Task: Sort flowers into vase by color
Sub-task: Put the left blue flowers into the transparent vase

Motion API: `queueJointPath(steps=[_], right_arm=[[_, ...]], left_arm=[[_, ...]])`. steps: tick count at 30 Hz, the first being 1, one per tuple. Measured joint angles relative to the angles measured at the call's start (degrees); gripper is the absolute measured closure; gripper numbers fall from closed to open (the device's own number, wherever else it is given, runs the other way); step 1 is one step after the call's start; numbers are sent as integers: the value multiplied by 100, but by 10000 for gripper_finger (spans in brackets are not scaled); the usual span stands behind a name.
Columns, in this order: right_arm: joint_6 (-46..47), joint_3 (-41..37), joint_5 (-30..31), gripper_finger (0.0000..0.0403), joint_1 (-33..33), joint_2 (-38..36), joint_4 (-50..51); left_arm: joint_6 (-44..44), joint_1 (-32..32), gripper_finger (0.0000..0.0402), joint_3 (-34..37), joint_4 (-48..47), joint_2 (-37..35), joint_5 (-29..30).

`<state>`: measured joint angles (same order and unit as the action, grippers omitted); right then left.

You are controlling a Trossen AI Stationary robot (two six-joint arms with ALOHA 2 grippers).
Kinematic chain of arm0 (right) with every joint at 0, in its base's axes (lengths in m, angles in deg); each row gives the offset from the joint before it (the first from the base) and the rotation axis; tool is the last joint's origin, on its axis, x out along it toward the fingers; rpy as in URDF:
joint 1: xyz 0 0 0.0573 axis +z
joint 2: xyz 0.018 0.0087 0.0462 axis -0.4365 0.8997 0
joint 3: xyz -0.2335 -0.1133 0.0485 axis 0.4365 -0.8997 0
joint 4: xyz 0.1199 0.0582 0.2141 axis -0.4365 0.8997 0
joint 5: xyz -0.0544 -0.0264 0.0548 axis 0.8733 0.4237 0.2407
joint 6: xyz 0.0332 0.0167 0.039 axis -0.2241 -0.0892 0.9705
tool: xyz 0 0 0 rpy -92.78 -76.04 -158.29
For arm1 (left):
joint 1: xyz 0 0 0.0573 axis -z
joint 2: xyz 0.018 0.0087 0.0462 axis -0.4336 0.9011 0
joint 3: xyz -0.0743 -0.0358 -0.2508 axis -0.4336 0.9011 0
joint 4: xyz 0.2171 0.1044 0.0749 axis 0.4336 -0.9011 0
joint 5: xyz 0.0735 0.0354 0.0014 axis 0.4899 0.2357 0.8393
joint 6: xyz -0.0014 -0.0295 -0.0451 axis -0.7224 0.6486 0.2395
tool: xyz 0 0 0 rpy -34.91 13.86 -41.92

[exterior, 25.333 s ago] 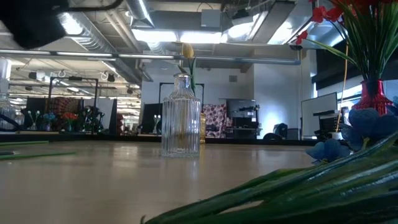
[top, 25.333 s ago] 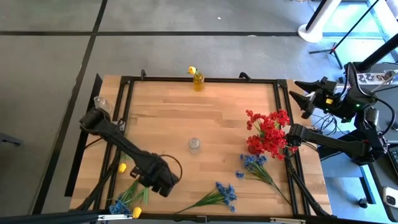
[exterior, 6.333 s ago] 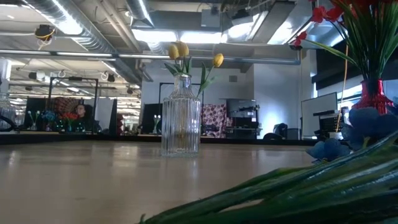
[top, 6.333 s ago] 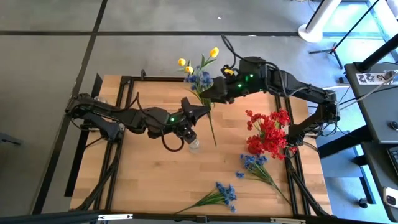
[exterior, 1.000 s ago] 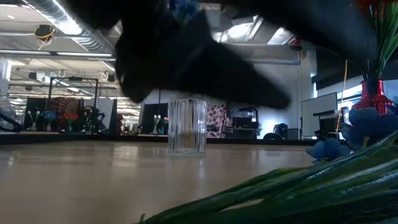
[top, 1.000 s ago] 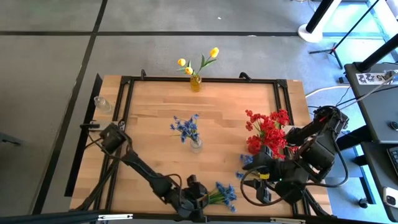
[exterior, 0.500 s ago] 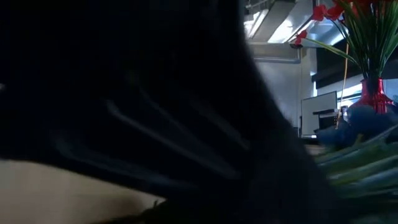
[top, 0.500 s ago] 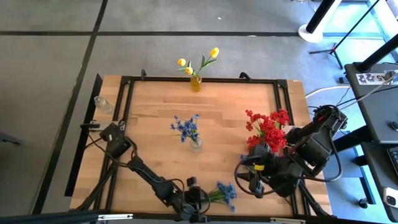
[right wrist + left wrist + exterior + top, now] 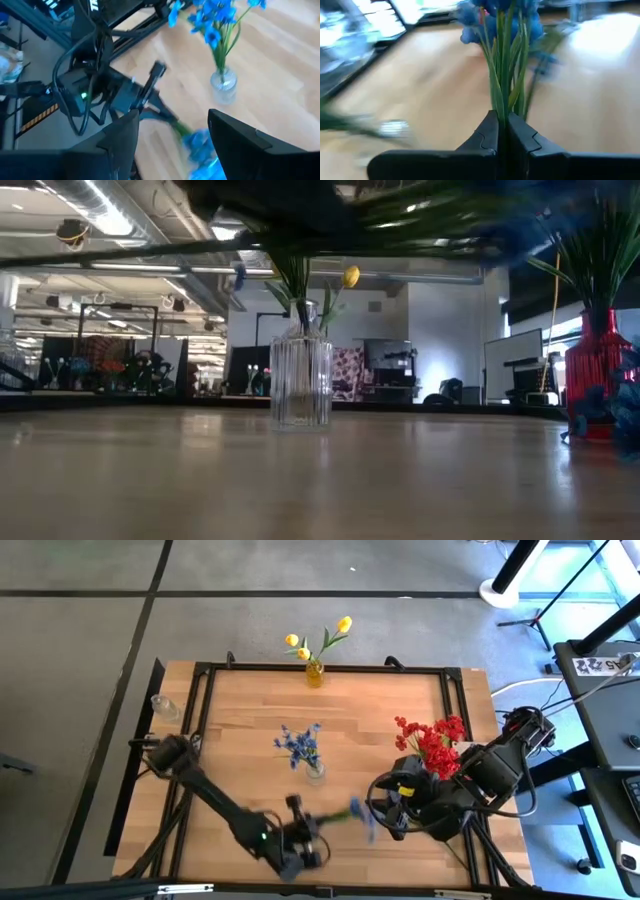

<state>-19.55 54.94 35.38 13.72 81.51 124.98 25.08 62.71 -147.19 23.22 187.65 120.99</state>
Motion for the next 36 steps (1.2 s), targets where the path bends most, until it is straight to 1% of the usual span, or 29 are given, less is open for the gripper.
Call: queueJointPath(steps=[2, 4, 7, 9, 11, 12, 14, 15, 17, 18, 20, 22, 24, 25, 28, 30, 33, 36], right_arm=[[-116, 0, 114, 166, 0, 0, -36], [-264, 0, 170, 166, 2, 0, -111], [-523, 0, 214, 166, 2, 0, -177], [-727, 0, 214, 166, 2, 0, -190], [-905, 0, 218, 166, 2, 0, -188], [-1002, 0, 219, 166, 2, 0, -189], [-1156, 0, 221, 166, 2, 0, -190], [-1219, 0, 225, 166, 2, 0, -198], [-1294, 0, 246, 166, 2, 2, -283], [-1300, 0, 279, 166, 2, 2, -355], [-1334, -2, 372, 166, 3, 2, -557], [-1514, -64, 518, 166, -4, 11, -931], [-1833, -140, 616, 166, -94, 22, -1284], [-2026, -177, 584, 166, -156, 26, -1489], [-2789, -210, 245, 166, -451, 64, -2163], [-3391, -215, 33, 166, -619, 87, -2678], [-4199, -210, -248, 166, -909, 122, -3593], [-4704, -214, -371, 166, -1107, 149, -4215]], left_arm=[[315, -143, 395, 318, 10, -374, 224], [507, -259, 395, 670, 352, -891, 475], [495, -289, 395, 1281, 1546, -1827, 842], [146, -289, 395, 1811, 2719, -2302, 838], [-608, -298, 395, 2364, 4238, -2667, 568], [-1018, -300, 395, 2613, 5157, -2829, 301], [-1675, -342, 395, 3045, 6986, -2993, -399], [-1878, -384, 396, 3212, 7755, -2993, -784], [-2071, -530, 396, 3444, 8706, -2956, -1371], [-2147, -613, 396, 3490, 8948, -2951, -1575], [-2310, -762, 396, 3432, 9120, -2967, -1966], [-2487, -825, 396, 3257, 9085, -2967, -2394], [-2708, -898, 396, 3008, 8873, -2964, -2789], [-2829, -938, 396, 2850, 8707, -2964, -2883], [-3285, -973, 396, 2366, 8103, -2959, -2928], [-3513, -983, 393, 2022, 7537, -2959, -2969], [-3550, -1015, 390, 1587, 6735, -2959, -2984], [-3671, -1020, 388, 1392, 6461, -2959, -2963]])
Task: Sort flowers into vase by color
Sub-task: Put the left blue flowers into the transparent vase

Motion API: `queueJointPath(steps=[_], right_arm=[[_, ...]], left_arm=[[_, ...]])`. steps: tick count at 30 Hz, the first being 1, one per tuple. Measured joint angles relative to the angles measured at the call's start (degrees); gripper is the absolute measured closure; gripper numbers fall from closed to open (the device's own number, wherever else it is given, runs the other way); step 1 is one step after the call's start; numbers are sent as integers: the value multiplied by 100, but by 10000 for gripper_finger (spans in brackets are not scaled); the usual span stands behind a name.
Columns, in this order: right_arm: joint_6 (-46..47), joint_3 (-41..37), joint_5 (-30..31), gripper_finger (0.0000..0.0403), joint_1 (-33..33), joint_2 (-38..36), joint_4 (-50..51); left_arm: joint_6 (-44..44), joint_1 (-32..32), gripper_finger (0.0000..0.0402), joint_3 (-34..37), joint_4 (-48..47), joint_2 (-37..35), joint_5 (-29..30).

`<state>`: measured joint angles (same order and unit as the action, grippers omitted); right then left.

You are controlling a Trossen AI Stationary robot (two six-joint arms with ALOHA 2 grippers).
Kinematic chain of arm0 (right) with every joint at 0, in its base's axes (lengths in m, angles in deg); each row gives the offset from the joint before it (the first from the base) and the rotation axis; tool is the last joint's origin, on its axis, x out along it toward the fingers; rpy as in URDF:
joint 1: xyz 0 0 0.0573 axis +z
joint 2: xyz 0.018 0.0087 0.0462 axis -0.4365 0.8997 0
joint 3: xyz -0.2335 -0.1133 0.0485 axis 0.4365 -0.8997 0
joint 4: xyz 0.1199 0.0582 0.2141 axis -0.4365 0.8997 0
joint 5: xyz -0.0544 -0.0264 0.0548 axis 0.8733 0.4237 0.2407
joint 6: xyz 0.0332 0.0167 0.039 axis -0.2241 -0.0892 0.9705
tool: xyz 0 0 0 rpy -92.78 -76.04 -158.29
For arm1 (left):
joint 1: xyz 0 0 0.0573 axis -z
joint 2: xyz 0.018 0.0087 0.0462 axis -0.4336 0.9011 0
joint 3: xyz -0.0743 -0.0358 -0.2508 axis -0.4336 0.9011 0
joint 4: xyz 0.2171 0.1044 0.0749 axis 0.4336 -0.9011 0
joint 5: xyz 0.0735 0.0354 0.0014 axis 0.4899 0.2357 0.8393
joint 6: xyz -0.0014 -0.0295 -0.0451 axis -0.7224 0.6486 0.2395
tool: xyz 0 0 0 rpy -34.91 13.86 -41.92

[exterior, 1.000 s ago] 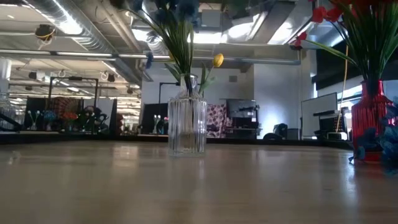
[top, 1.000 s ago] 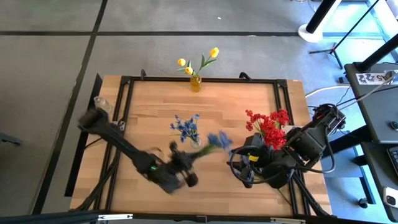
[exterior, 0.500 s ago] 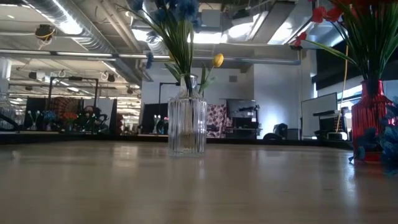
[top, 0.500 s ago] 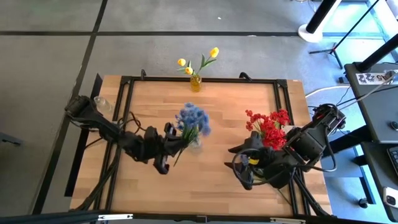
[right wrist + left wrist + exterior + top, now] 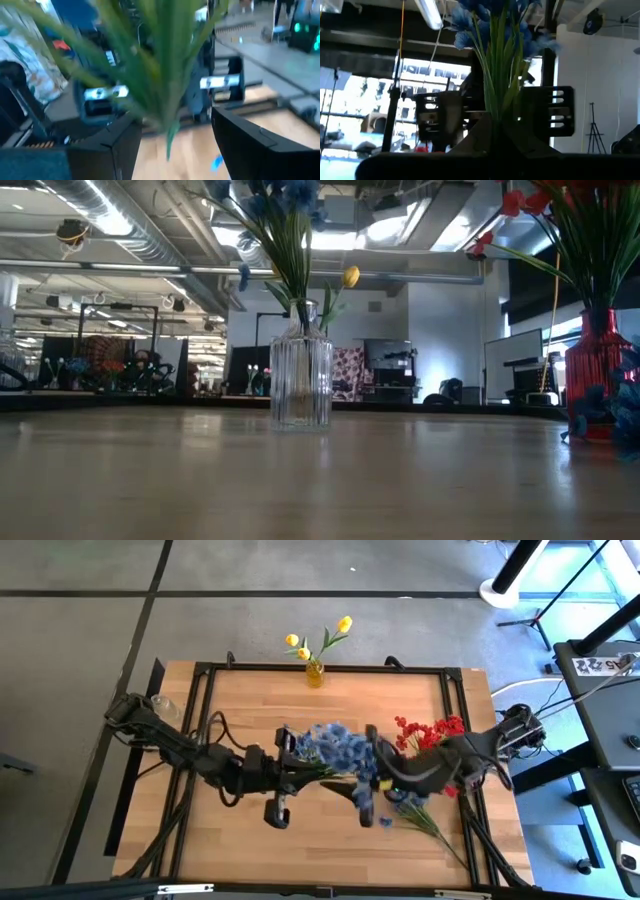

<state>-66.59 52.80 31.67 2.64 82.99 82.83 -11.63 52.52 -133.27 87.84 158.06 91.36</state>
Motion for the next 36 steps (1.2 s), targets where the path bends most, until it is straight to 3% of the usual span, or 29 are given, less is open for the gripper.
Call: queueJointPath(steps=[8, 11, 15, 17, 27, 31, 36], right_arm=[[-665, -2, -230, 187, -128, 0, -989], [-725, 0, -218, 239, -158, -7, -1036], [-721, 0, -212, 357, -177, 4, -961], [-763, -2, -290, 385, -224, 4, -855], [-339, -2, -863, 388, -314, -58, 553], [-356, 0, -1031, 386, -320, 39, 963], [-510, 4, -1627, 395, -342, 213, 1001]], left_arm=[[-263, 3, 386, -56, 17, 0, 49], [-269, 3, 385, -56, 11, 0, 49], [-78, -3, 371, -56, -163, -2, 73], [198, 2, 358, -65, -445, -10, 75], [1718, -60, 298, -65, -2065, -5, 209], [2398, -172, 297, -58, -2610, -4, -207], [2815, -305, 302, -56, -2903, 0, -1219]])
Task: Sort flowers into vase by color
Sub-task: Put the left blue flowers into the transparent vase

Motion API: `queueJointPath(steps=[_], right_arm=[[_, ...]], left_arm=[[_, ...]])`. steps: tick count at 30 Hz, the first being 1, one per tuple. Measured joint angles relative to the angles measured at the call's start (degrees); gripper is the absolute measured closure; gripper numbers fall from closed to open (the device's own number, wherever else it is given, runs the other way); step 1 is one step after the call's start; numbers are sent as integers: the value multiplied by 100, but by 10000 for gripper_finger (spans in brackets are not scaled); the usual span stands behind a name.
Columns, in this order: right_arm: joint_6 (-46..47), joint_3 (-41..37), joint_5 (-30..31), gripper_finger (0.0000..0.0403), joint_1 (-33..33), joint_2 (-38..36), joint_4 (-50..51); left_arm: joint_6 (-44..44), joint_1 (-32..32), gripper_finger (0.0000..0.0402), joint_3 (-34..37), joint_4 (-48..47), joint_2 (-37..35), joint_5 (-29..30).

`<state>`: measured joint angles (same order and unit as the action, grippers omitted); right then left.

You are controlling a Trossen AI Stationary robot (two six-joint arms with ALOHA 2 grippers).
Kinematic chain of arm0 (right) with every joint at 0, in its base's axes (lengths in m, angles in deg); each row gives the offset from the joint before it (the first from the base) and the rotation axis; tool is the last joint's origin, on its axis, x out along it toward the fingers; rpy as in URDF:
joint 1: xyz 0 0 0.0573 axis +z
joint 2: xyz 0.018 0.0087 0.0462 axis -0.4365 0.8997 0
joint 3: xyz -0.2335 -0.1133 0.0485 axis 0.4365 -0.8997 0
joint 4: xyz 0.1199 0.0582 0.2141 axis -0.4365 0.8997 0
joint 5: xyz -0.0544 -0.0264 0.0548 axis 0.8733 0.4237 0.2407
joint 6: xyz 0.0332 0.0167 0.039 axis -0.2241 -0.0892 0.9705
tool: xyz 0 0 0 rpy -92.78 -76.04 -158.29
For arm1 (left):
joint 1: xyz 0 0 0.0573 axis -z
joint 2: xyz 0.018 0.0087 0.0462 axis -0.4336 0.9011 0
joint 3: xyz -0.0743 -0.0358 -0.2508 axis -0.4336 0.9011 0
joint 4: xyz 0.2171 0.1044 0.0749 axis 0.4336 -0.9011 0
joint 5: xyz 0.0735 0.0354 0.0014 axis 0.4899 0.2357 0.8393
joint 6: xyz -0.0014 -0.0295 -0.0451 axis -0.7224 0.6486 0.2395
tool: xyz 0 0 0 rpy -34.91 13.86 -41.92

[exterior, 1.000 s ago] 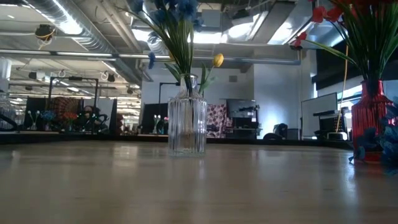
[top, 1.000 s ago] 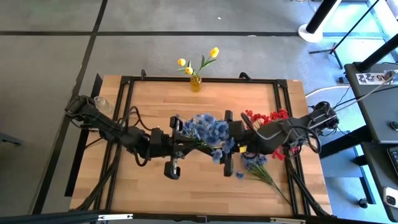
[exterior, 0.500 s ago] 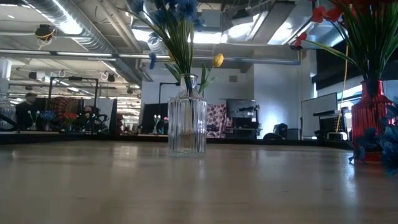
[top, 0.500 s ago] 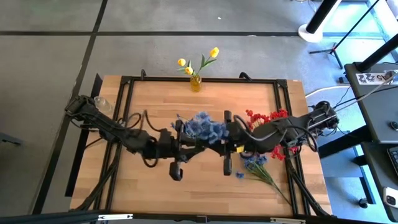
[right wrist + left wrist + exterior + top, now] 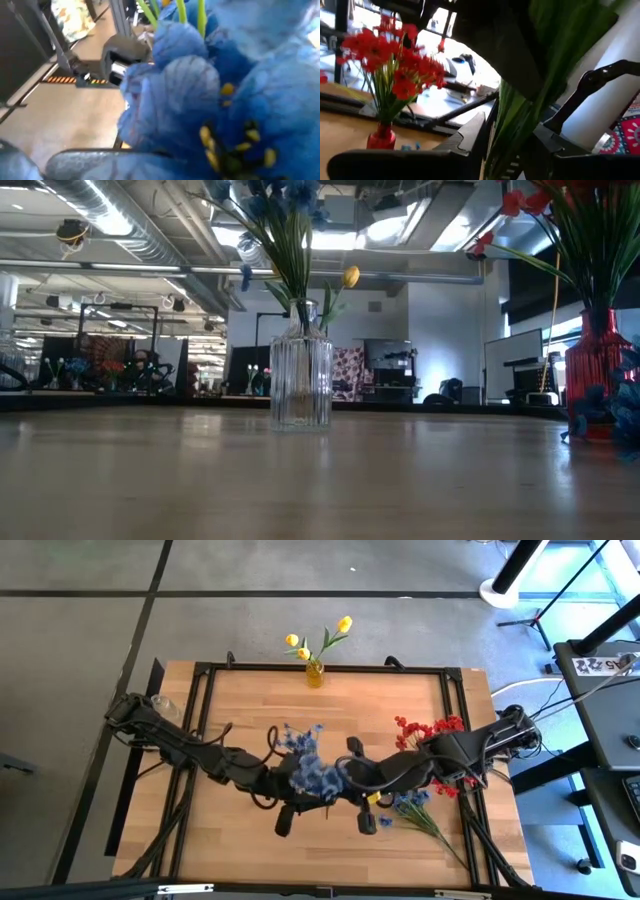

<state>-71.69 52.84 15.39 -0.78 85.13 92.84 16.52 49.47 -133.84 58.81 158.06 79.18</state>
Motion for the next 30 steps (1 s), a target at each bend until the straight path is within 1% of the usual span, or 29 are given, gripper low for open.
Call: queueJointPath(steps=[4, 6, 8, 10, 12, 17, 19, 23, 26, 28, 30], right_arm=[[-56, 0, -9, 382, -7, 53, 81], [-93, 0, 29, 377, -4, 72, 131], [-131, -2, 52, 371, -4, 75, 149], [-135, -2, 99, 359, -7, 75, 199], [-137, -4, 94, 339, -17, 77, 189], [-118, 5, 87, 266, -4, 2, 66], [-17, 128, 98, 238, -6, -19, 129], [22, 574, 147, 195, 90, -107, 313], [-52, 908, 569, 179, 295, -195, 502], [-232, 1081, 1007, 174, 448, -232, 541], [-443, 1205, 1496, 174, 635, -281, 592]], left_arm=[[109, -29, 312, 2, -171, 2, 11], [110, -28, 323, 2, -246, 2, 18], [88, -24, 344, 2, -302, 2, 112], [32, 9, 375, 0, -373, -2, 404], [-188, 52, 390, 0, -420, -2, 651], [-707, 106, 395, 0, -421, -2, 1076], [-952, 176, 396, 0, -441, -2, 1285], [-1007, 380, 396, 0, -440, -2, 1817], [-1245, 548, 397, 0, -480, -2, 2425], [-1289, 605, 397, 0, -631, -2, 2924], [-1293, 600, 397, 27, -753, -2, 3247]])
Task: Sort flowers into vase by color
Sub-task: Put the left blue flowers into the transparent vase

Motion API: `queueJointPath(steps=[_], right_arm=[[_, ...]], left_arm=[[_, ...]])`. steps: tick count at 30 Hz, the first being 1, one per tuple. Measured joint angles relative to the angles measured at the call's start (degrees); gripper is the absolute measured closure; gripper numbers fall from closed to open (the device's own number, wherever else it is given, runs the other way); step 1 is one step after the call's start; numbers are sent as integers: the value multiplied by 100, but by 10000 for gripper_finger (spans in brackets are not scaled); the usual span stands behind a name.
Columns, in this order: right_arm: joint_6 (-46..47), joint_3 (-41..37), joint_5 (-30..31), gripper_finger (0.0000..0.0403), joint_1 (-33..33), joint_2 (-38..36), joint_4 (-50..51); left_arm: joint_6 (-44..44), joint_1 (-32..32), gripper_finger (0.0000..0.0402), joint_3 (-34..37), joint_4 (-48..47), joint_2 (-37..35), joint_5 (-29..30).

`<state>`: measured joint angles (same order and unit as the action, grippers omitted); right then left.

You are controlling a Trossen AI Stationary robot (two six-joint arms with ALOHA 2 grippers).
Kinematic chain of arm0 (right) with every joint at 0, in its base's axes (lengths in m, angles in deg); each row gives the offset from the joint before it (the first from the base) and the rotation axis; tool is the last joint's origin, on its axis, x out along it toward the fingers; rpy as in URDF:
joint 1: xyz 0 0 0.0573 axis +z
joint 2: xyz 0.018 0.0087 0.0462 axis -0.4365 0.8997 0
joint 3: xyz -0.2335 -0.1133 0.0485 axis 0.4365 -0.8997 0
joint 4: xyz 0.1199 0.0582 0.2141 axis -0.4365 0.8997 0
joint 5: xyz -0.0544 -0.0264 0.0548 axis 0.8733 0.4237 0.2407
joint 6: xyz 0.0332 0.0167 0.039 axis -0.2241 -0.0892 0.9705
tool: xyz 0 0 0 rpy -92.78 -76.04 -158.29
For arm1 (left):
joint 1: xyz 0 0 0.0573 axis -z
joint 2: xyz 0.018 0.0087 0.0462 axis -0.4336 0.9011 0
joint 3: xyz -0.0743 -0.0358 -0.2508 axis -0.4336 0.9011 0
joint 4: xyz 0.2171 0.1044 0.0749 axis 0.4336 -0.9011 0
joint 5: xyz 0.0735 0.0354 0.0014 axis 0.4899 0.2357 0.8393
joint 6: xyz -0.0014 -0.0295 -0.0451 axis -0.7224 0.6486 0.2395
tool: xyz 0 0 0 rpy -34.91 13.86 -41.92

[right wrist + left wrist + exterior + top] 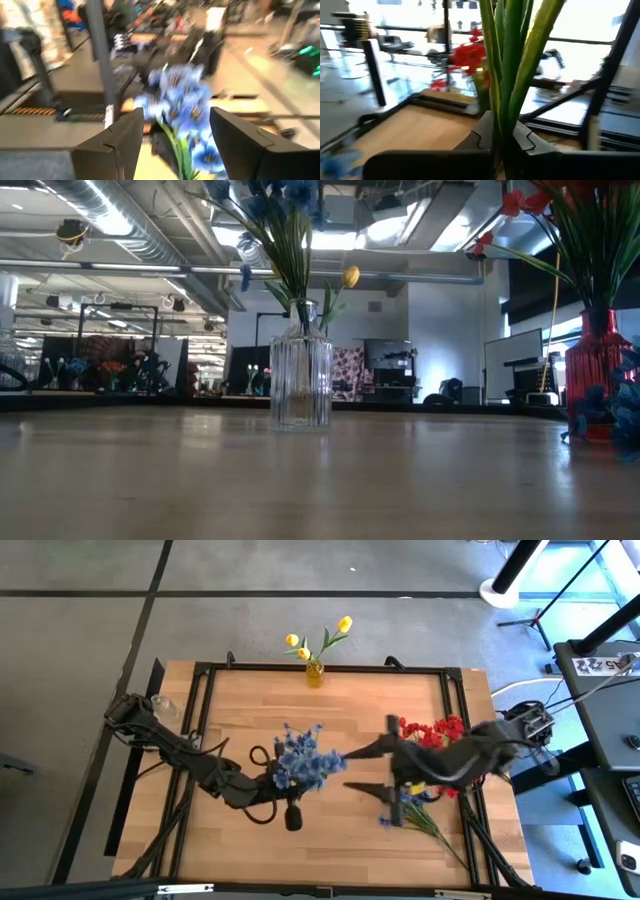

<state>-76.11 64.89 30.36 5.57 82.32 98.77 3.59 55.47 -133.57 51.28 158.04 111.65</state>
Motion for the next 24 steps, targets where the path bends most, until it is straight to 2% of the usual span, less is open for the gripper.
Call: queueJointPath(steps=[4, 7, 14, 20, 24], right_arm=[[-331, 74, 907, 180, 276, -148, -39], [-440, 74, 1323, 182, 401, -168, -9], [-142, 71, 1413, 182, 502, -166, 0], [-102, 69, 1783, 183, 722, -164, 25], [-101, 69, 2009, 183, 807, -164, 56]], left_arm=[[8, -116, 397, 158, 6, 84, 328], [-197, -285, 397, 183, 12, 352, 577], [-289, -691, 394, 185, 136, 685, 905], [-297, -563, 393, 185, 249, 353, 1090], [-179, -451, 392, 185, 62, 304, 1421]])
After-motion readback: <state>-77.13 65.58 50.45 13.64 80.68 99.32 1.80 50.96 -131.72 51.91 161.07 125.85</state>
